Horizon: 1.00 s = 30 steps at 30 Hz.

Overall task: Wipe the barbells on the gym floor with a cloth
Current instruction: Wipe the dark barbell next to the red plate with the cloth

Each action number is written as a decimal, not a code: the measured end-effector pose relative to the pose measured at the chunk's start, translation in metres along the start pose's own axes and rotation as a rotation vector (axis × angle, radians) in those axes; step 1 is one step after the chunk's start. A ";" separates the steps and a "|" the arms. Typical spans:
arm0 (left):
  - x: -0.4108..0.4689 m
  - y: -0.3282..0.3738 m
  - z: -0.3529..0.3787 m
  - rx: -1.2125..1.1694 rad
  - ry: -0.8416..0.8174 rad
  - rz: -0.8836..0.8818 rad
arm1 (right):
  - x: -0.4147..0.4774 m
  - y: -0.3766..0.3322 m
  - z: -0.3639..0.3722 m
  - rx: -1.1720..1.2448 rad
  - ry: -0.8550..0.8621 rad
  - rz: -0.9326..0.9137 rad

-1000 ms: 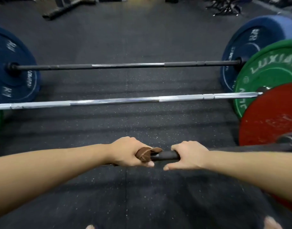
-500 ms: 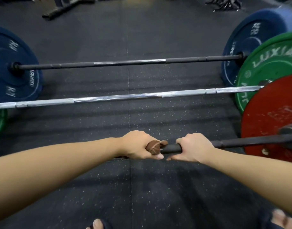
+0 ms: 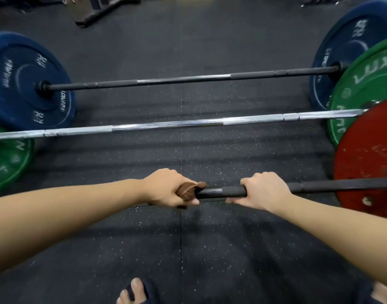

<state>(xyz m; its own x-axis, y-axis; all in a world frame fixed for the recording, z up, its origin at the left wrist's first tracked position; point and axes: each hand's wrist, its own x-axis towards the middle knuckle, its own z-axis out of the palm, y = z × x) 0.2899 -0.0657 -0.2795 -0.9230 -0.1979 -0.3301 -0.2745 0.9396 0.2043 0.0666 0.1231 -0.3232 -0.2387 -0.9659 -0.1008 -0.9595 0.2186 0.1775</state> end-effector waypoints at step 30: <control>-0.027 -0.039 0.007 -0.095 0.001 -0.116 | 0.040 -0.091 -0.026 0.172 -0.142 -0.119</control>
<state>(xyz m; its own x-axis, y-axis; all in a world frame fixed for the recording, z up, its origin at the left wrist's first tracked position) 0.3270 -0.0954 -0.2849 -0.8838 -0.3045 -0.3553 -0.4039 0.8798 0.2507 0.1484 0.0611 -0.3178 -0.1290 -0.9598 -0.2493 -0.9906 0.1363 -0.0119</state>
